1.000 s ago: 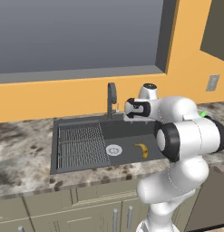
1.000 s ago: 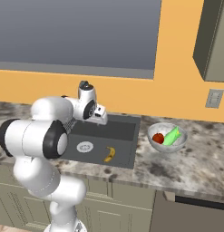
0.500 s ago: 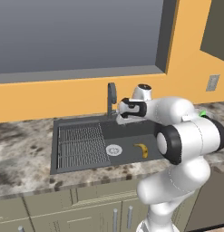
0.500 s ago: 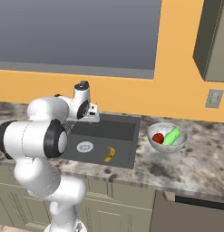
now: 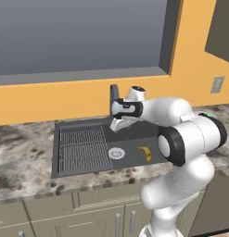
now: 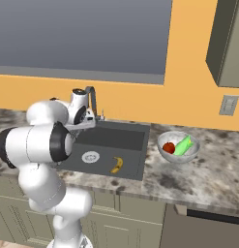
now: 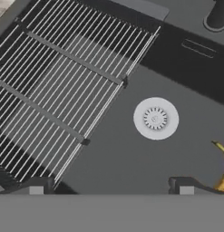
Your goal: There is a mixed pile of frozen fruits and vegetables on the counter. Locate all the frozen vegetables and place the items in a bowl on the counter. Take all the frozen fruits and defrost them in a running sink.
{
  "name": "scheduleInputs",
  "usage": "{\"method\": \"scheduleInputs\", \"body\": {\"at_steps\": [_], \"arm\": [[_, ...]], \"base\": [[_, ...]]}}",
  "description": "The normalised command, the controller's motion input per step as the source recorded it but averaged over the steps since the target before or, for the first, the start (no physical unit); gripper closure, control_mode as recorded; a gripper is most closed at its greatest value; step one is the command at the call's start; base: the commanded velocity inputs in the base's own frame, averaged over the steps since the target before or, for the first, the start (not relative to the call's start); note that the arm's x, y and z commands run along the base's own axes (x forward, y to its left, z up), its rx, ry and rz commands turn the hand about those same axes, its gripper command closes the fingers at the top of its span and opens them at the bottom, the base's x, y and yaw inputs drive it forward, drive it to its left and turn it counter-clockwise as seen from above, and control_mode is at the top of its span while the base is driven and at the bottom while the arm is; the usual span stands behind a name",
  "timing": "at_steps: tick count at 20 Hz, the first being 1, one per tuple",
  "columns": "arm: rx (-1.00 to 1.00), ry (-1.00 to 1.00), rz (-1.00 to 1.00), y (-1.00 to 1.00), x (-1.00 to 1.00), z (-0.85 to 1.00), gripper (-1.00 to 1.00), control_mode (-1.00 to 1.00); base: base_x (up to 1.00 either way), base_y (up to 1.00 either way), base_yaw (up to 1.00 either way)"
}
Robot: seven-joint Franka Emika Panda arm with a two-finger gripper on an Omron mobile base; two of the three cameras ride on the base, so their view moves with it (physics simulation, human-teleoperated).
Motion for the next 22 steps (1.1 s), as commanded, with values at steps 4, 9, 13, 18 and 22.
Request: {"method": "scheduleInputs", "body": {"at_steps": [4, 9, 13, 18, 22], "arm": [[-0.01, 0.00, 0.31, 0.62, 0.00, -0.01, -1.00, -1.00], [-0.01, 0.00, 0.28, 0.61, 0.00, 0.00, -1.00, -1.00], [-0.01, 0.00, 0.21, 0.65, 0.01, 0.00, -1.00, -1.00], [-0.02, 0.00, 0.15, 0.61, 0.00, 0.00, -1.00, -1.00], [-0.01, 0.01, 0.06, 0.51, 0.00, 0.00, -1.00, -1.00]], "base": [[0.00, 0.00, 0.00], [0.00, 0.00, 0.00], [0.00, 0.00, 0.00], [0.00, 0.00, 0.00], [0.00, 0.00, 0.00]]}}
